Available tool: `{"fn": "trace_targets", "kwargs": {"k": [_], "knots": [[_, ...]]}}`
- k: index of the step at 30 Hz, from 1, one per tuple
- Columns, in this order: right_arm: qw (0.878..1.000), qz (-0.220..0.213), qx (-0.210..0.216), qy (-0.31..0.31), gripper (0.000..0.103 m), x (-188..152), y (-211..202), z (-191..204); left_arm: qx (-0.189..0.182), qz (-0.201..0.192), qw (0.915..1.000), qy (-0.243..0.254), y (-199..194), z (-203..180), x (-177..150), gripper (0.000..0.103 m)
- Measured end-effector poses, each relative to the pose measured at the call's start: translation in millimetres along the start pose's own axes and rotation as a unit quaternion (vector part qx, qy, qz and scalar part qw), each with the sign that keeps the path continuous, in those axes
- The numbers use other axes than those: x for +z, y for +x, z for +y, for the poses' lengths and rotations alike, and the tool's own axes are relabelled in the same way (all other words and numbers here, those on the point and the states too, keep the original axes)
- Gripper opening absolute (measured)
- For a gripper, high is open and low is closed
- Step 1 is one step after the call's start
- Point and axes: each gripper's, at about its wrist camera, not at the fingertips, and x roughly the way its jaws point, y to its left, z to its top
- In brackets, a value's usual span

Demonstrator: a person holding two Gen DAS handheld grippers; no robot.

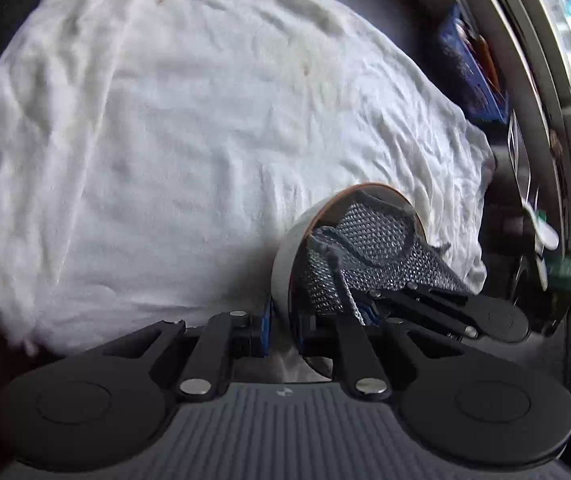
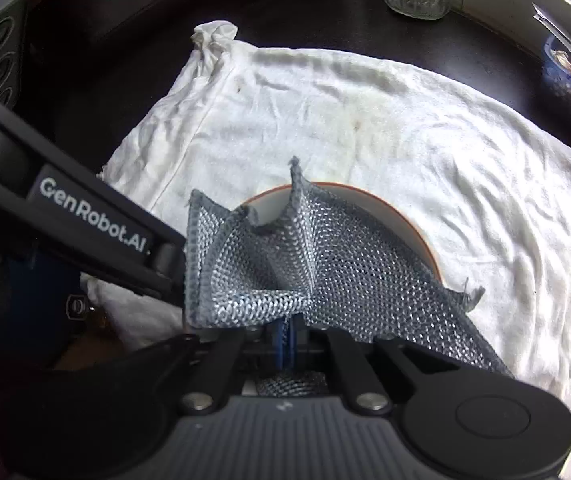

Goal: Clean bowl
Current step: 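Hold the bowl rim with the left tool while the right tool wipes the inner wall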

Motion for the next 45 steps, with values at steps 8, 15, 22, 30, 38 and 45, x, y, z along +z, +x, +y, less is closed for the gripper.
{"fn": "trace_targets", "kwargs": {"k": [8,15,22,30,38,45], "knots": [[0.998,-0.008,-0.053,-0.041,0.003,1,-11,-10,0.080,-0.031,0.9416,0.326,0,-45,4,0.019],[0.995,-0.008,-0.070,-0.072,0.002,8,-10,-14,0.050,-0.028,0.9419,0.331,0,-40,2,0.012],[0.997,-0.006,-0.066,-0.046,0.002,2,-7,-12,-0.006,-0.046,0.9949,0.090,-6,-6,0,0.011],[0.999,-0.009,-0.029,0.018,0.004,-3,-10,-14,-0.031,-0.046,0.9962,-0.066,-5,15,-6,0.012],[1.000,-0.003,0.004,0.003,0.004,-13,-4,4,-0.065,-0.045,0.9889,-0.126,0,30,-14,0.012],[0.999,-0.028,-0.015,-0.032,0.003,-9,-16,5,-0.032,-0.094,0.9939,-0.048,-13,22,7,0.011]]}}
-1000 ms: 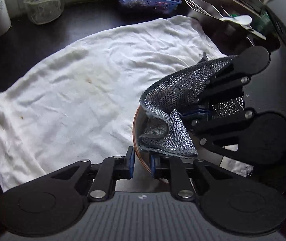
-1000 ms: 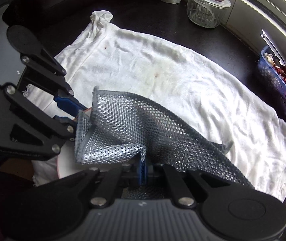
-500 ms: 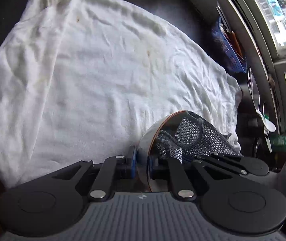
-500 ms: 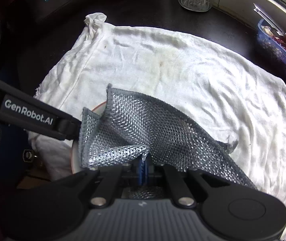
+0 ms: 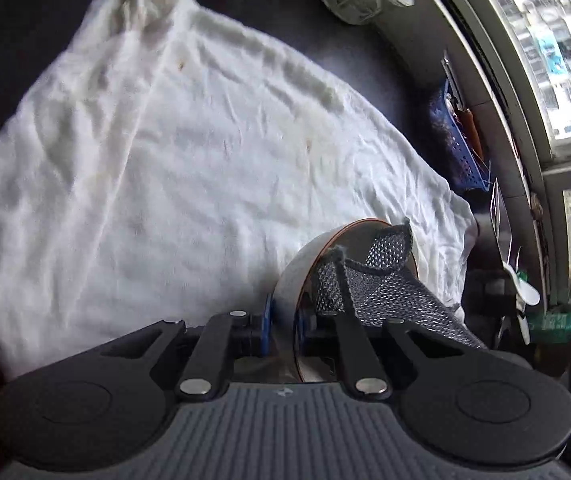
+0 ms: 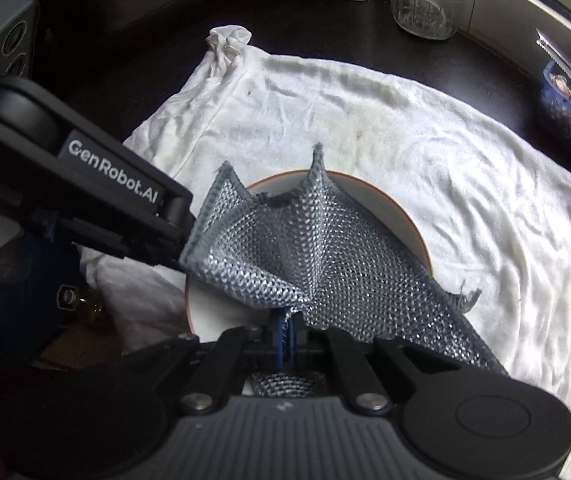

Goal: Clean bowl
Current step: 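Hold the bowl rim with the left tool while the right tool wipes the inner wall, then turn the bowl upright-facing with the left tool while the right tool lifts the pad out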

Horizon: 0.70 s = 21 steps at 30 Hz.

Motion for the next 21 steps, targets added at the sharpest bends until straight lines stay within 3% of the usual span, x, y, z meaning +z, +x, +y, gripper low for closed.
{"fn": "trace_targets", "kwargs": {"k": [2,5,8,11,12,14,16,18,19,20,21], "knots": [[1.000,-0.007,-0.006,-0.006,0.003,3,-3,-2,0.006,0.000,0.9990,0.043,1,-6,5,0.011],[1.000,-0.013,-0.011,-0.014,0.003,4,-7,-5,0.046,-0.043,0.9823,0.176,-7,-32,4,0.006],[0.999,-0.030,-0.009,-0.012,0.003,4,-17,-11,0.061,-0.077,0.9600,0.262,-16,-52,2,0.003],[0.999,-0.051,-0.009,-0.002,0.003,4,-34,-23,0.071,-0.119,0.9205,0.365,-23,-74,-4,0.002],[0.998,-0.060,-0.011,0.003,0.003,3,-41,-29,0.064,-0.119,0.9174,0.374,-24,-76,-5,0.002],[0.997,-0.077,-0.016,0.014,0.003,4,-53,-41,0.056,-0.118,0.9171,0.377,-22,-79,-4,0.002],[0.995,-0.089,-0.022,0.023,0.003,4,-63,-53,0.083,-0.129,0.9159,0.371,-20,-78,-4,0.003],[0.994,-0.098,-0.031,0.030,0.003,4,-70,-63,0.064,-0.125,0.9370,0.320,-27,-70,1,0.004],[0.994,-0.102,-0.033,0.035,0.003,4,-73,-68,0.054,-0.123,0.9458,0.296,-31,-65,3,0.010],[0.993,-0.106,-0.028,0.043,0.003,3,-76,-75,0.057,-0.117,0.9472,0.293,-32,-63,3,0.015],[0.992,-0.110,-0.016,0.055,0.003,2,-79,-80,0.063,-0.106,0.9469,0.297,-31,-61,1,0.028]]}}
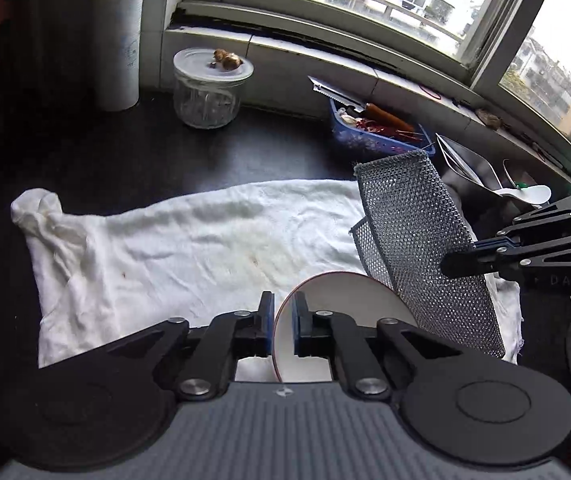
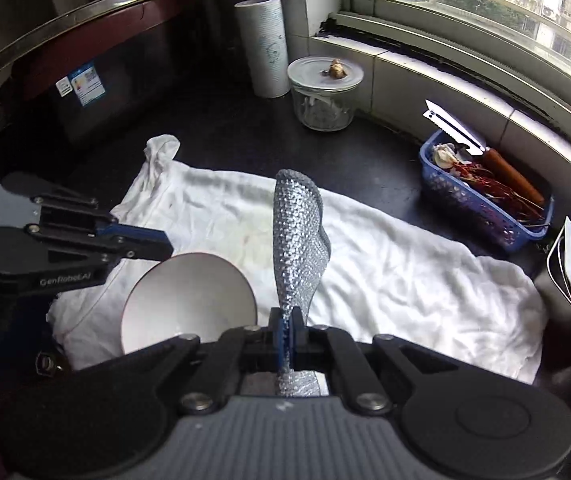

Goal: Clean bowl
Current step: 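Turn the bowl upright-facing with the left tool while the right tool lifts the pad out, then tilt the bowl with the left tool while the right tool scrubs its outer wall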

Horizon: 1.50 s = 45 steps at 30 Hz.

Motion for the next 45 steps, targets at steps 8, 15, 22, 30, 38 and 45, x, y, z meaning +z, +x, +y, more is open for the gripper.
{"fn": "trace_targets", "kwargs": {"k": [8,15,22,30,38,45], "knots": [[0.998,0.023,0.050,0.008,0.003,-1,26,-4,-0.024,0.074,0.9959,-0.047,31,13,-11,0.038],[0.995,0.049,0.082,0.000,0.007,-1,41,-5,-0.037,0.090,0.9949,0.026,44,5,-22,0.014],[0.992,0.074,0.101,-0.019,0.013,-3,52,-4,-0.027,0.003,0.9770,0.212,30,-25,-41,0.014],[0.990,0.070,0.080,-0.091,0.012,-16,62,20,0.010,-0.056,0.9490,0.310,18,-48,-55,0.008],[0.989,0.009,0.021,-0.149,0.009,-19,52,38,0.045,-0.118,0.9188,0.374,8,-65,-41,0.005],[0.981,-0.007,-0.016,-0.192,0.010,-34,51,55,0.070,-0.097,0.9140,0.388,13,-76,-68,0.007]]}}
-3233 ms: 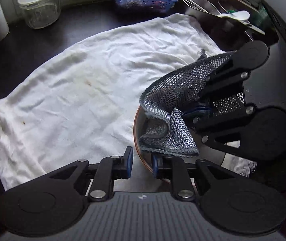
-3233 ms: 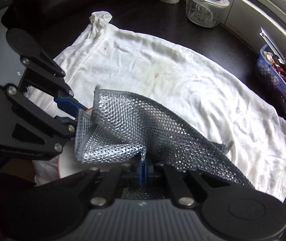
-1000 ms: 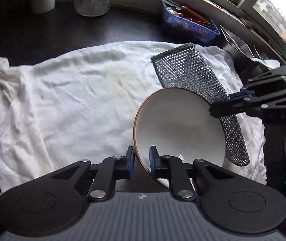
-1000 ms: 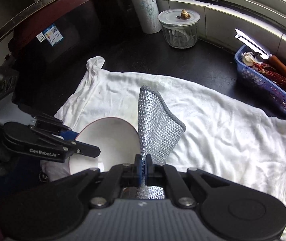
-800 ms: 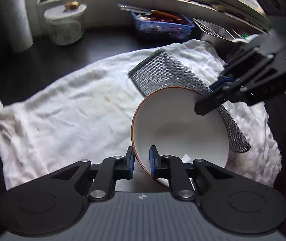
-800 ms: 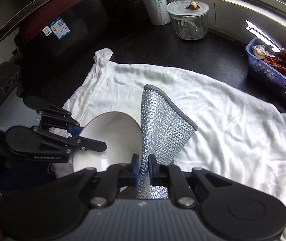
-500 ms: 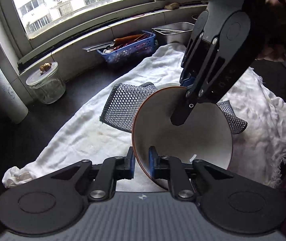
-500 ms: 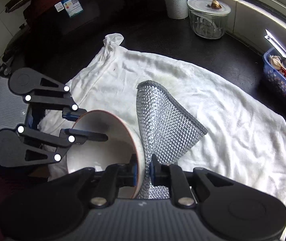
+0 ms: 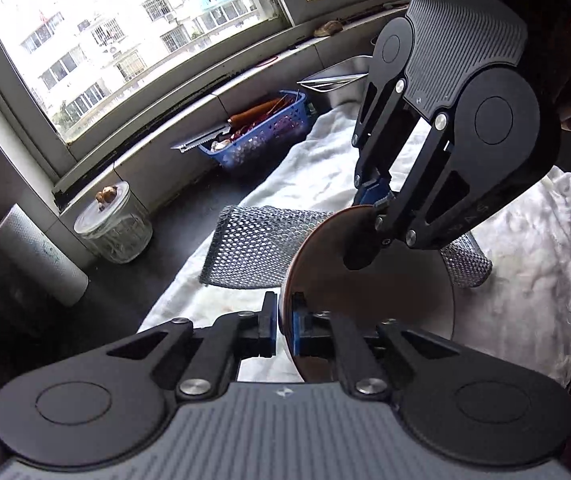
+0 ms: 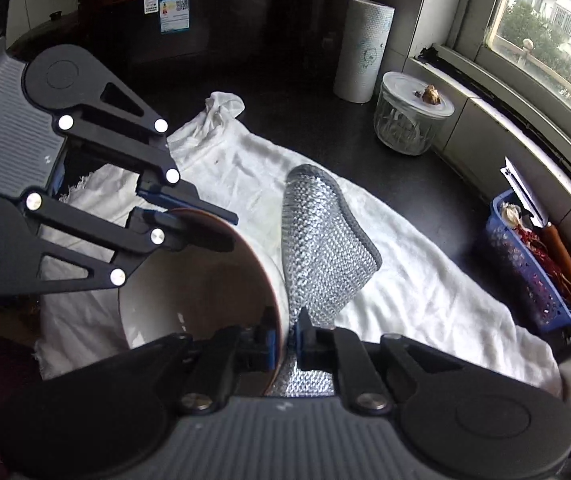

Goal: Clean bowl
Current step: 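Tilt the bowl with the left tool while the right tool scrubs its outer wall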

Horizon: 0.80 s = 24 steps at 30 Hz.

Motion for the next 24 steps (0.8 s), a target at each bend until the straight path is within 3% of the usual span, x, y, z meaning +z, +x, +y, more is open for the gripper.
{"fn": "trace_targets", "kwargs": {"k": [4,8,11,14,16,20,22,24], "knots": [[1.000,-0.009,0.002,0.001,0.012,-3,-4,8,0.013,0.040,0.9976,-0.056,-2,1,-2,0.007],[1.000,-0.007,0.009,0.006,0.014,-3,-1,12,0.020,0.074,0.9847,-0.156,2,11,-9,0.007],[1.000,-0.008,0.012,0.020,0.015,-6,-1,16,0.020,0.083,0.9573,-0.276,1,23,-23,0.007],[0.999,-0.009,0.024,0.045,0.018,-12,-1,18,0.003,0.081,0.9153,-0.394,0,41,-42,0.008],[0.998,-0.011,0.025,0.058,0.019,-16,-1,23,-0.013,0.083,0.8820,-0.464,0,51,-56,0.009],[0.997,-0.018,0.025,0.074,0.019,-21,-2,28,-0.047,0.088,0.8017,-0.589,5,68,-80,0.013],[0.996,-0.024,0.022,0.080,0.018,-22,-4,28,-0.074,0.095,0.7560,-0.643,13,76,-92,0.013],[0.996,-0.035,0.011,0.082,0.017,-21,-7,26,-0.096,0.097,0.7233,-0.677,22,78,-99,0.013]]}}
